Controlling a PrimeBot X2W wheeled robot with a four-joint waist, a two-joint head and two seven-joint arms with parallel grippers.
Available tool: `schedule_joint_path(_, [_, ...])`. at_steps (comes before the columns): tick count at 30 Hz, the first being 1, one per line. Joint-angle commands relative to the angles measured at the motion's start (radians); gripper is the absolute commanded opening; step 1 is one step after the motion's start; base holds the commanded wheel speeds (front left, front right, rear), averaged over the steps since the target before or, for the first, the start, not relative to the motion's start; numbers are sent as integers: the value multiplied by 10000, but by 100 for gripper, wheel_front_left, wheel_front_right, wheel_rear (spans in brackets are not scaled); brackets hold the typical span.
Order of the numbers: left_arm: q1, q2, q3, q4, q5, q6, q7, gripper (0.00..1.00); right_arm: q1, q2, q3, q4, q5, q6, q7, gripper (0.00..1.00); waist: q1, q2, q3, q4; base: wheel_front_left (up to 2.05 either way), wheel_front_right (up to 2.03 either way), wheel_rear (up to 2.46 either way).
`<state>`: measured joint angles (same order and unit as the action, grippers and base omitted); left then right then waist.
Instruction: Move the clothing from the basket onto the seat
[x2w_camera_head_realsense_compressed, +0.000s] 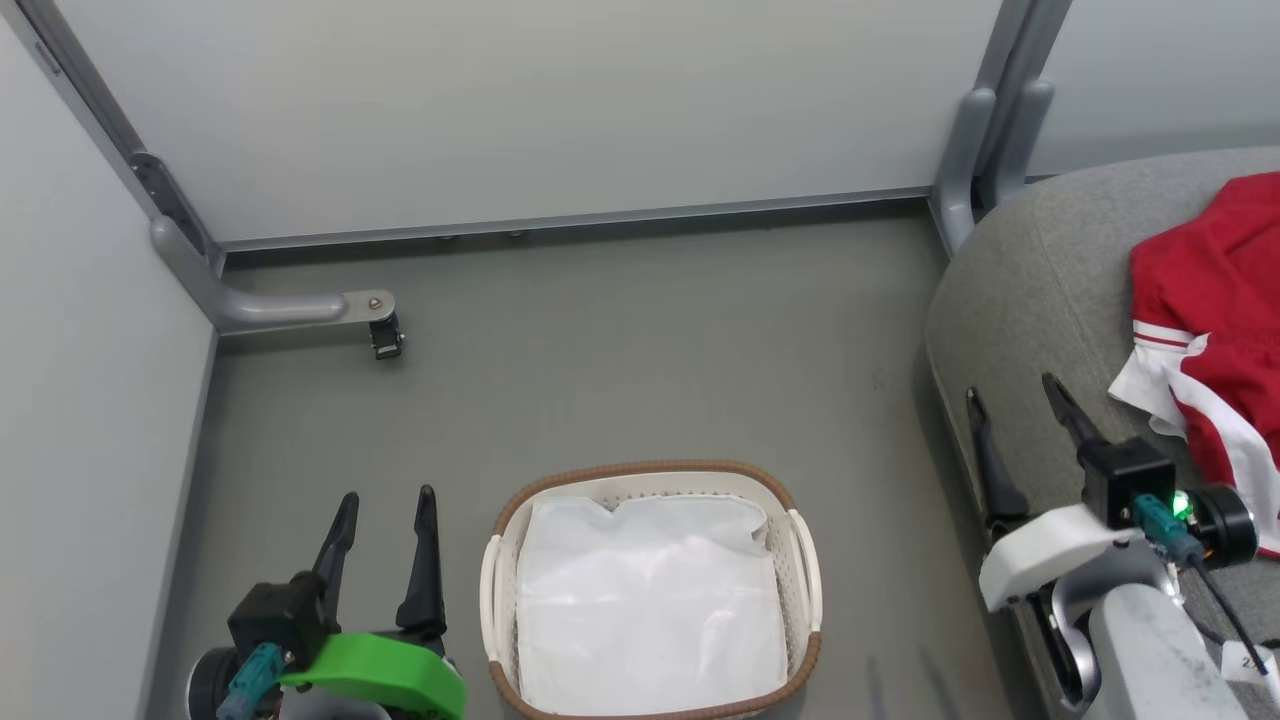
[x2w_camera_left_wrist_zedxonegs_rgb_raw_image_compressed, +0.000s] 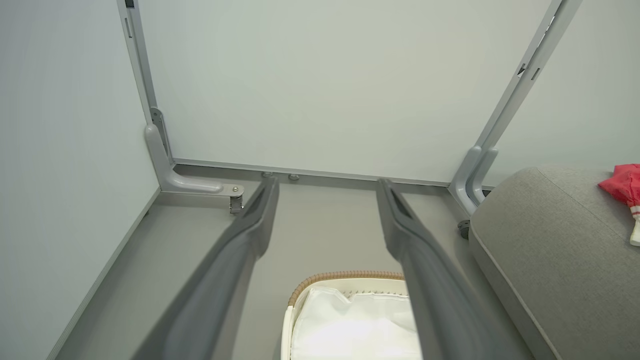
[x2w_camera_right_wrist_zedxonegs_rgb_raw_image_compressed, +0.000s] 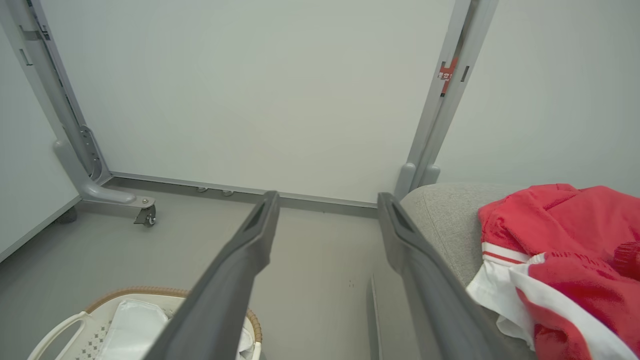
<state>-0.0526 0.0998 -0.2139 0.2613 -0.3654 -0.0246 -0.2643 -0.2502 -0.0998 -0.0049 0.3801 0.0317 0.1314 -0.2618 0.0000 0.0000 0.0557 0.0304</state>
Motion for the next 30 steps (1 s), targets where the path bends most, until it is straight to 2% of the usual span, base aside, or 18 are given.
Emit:
schedule_joint_path(1, [270, -94, 119, 44, 110, -112, -1, 100, 366, 115, -53, -148, -116, -14, -42, 100, 0, 0, -163, 190, 0, 0, 0])
schedule_joint_path(7, [695, -277, 518, 100, 322, -419, -1, 100, 1239, 444, -109, -579, 37, -14, -44, 100, 0, 0, -281, 335, 0, 0, 0])
schedule_joint_path(11, [852, -383, 744, 101, 379, -538, -1, 100, 1529, 475, 47, -760, 779, -14, -45, 100, 0, 0, -342, 345, 0, 0, 0])
schedule_joint_path(16, [919, -429, 869, 147, 445, -622, -1, 100, 1690, 469, 386, -835, 936, -14, -45, 100, 0, 0, -409, 281, 0, 0, 0])
schedule_joint_path(30, [905, -489, 974, 164, 545, -701, -2, 100, 1792, 474, 504, -822, 1045, -14, -46, 100, 0, 0, -445, 187, 0, 0, 0])
